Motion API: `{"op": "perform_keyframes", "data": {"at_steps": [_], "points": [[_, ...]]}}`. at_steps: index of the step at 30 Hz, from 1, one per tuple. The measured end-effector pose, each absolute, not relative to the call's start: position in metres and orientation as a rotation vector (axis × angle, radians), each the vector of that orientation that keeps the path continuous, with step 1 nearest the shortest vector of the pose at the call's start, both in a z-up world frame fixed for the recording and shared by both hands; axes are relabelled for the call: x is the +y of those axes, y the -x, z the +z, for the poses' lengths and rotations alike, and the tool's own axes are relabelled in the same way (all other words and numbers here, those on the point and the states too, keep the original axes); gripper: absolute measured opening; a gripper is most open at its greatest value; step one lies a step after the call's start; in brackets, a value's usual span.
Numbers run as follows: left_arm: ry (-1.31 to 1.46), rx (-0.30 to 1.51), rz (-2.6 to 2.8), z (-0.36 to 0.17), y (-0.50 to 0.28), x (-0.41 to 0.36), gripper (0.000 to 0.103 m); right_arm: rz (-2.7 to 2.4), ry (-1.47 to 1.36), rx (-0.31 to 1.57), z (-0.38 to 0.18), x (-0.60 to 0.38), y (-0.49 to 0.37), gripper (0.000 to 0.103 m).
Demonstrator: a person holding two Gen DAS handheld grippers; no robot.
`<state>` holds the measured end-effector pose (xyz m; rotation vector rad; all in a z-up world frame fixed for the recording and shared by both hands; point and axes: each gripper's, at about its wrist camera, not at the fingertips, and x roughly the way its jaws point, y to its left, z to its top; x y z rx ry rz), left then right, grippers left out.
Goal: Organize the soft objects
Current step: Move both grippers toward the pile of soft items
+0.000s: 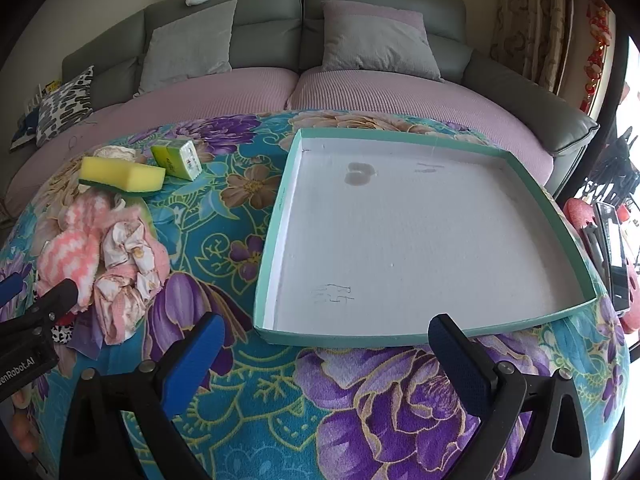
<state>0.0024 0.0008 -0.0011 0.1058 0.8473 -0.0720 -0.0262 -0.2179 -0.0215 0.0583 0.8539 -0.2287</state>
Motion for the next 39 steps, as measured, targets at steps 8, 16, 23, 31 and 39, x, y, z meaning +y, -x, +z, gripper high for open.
{"op": "perform_keyframes", "data": {"at_steps": [8, 16, 23, 31, 39], "points": [[-0.098, 0.85, -0.081, -0.001, -0.003, 0.001, 0.103, -0.227, -0.055, 0.861, -0.023, -0.217, 0.026, 0.103], [-0.075, 0.866, -0.087, -0.002, -0.005, 0.004, 0.103, -0.227, -0.052, 0.866, -0.023, -0.217, 0.025, 0.103], [-0.05, 0.86, -0.08, 0.0, -0.008, 0.008, 0.103, -0.226, -0.053, 0.866, -0.024, -0.217, 0.025, 0.103], [-0.026, 0.86, -0.075, 0.0, -0.009, 0.013, 0.103, -0.226, -0.052, 0.867, -0.024, -0.217, 0.025, 0.103], [-0.005, 0.813, -0.07, 0.005, -0.007, 0.018, 0.103, -0.225, -0.052, 0.868, -0.026, -0.217, 0.026, 0.103]]}}
